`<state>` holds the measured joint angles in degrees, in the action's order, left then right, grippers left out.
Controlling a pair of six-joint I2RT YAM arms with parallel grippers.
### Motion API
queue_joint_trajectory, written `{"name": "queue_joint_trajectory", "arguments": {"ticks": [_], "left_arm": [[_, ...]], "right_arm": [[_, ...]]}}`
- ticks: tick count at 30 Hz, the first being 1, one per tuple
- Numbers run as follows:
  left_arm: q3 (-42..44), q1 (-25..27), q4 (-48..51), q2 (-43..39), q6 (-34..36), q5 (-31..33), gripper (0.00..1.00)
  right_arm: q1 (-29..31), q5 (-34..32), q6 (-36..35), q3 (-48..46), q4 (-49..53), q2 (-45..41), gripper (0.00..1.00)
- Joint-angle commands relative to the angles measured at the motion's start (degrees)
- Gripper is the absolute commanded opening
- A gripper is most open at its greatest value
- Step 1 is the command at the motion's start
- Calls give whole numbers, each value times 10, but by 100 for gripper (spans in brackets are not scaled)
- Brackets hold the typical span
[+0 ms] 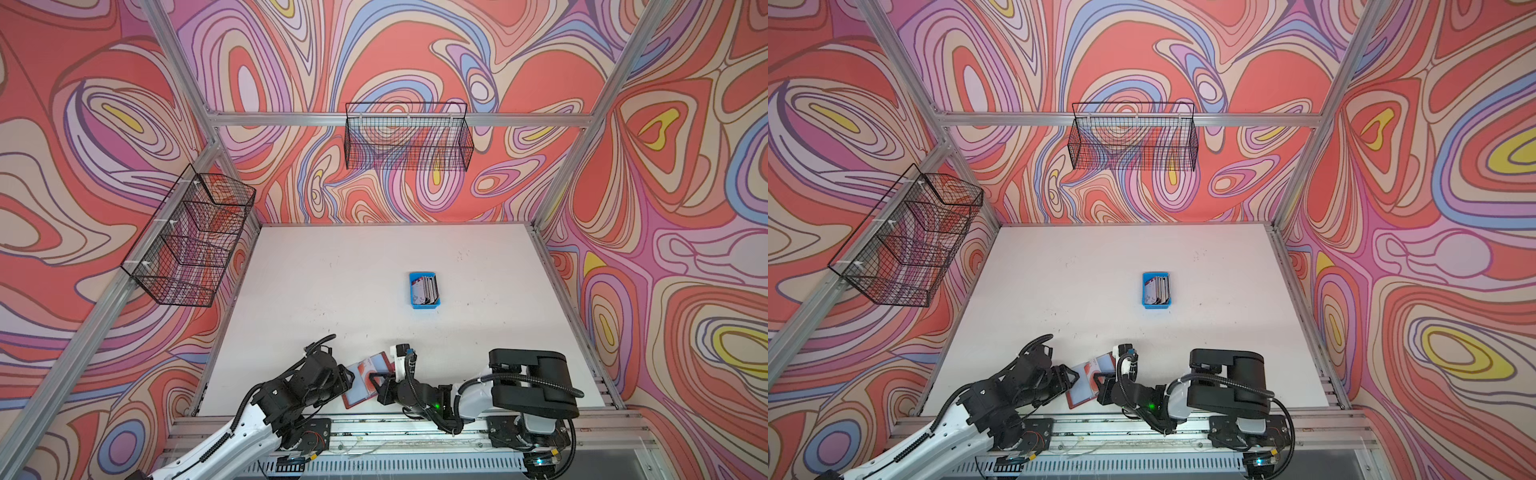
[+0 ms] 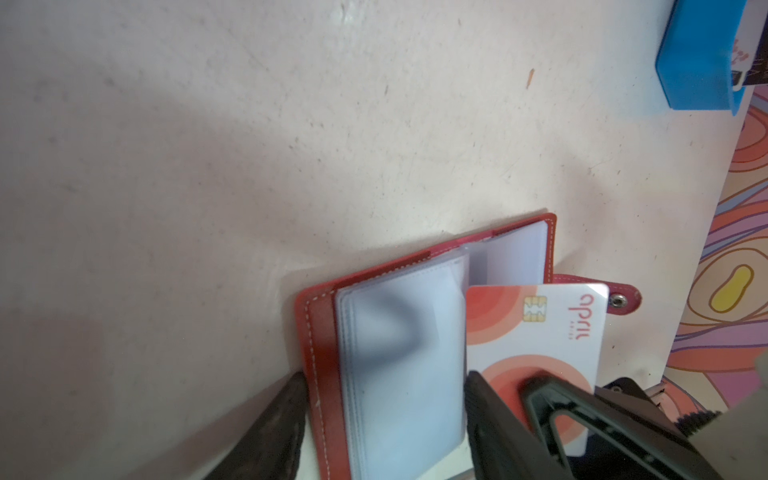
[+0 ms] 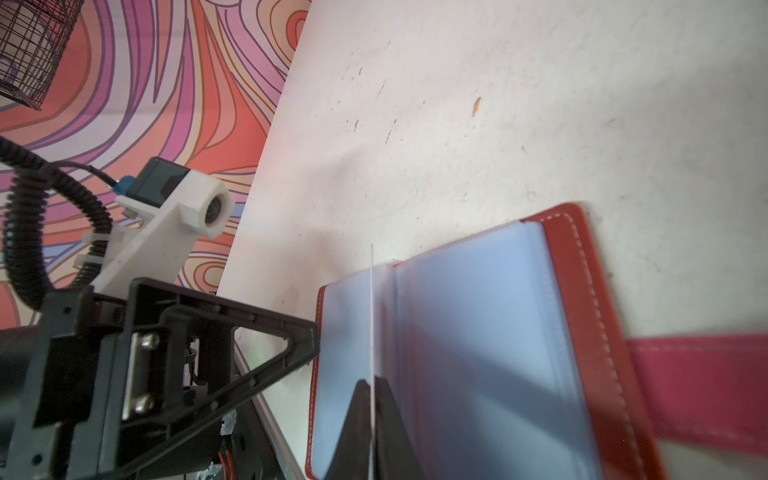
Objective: Put the credit cards into the card holder
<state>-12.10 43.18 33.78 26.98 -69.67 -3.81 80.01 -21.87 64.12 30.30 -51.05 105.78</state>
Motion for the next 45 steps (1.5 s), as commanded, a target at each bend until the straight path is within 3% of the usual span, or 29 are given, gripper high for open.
{"name": "queue_joint_trajectory", "arguments": {"ticks": [1,22,44,45], "left_arm": [[5,2,7,-7,-2,11,62],[2,2,19,-21,-2,3,62],[0,2,33,-36,0,5,62],[0,2,33,-34,0,5,62]], "right_arm": [[3,-9,6,11,-4,21,0],[5,20,42,33,-60,90,0],[53,-52,97,32,-14,79,0],[53,-58,96,35,4,73,4]]}}
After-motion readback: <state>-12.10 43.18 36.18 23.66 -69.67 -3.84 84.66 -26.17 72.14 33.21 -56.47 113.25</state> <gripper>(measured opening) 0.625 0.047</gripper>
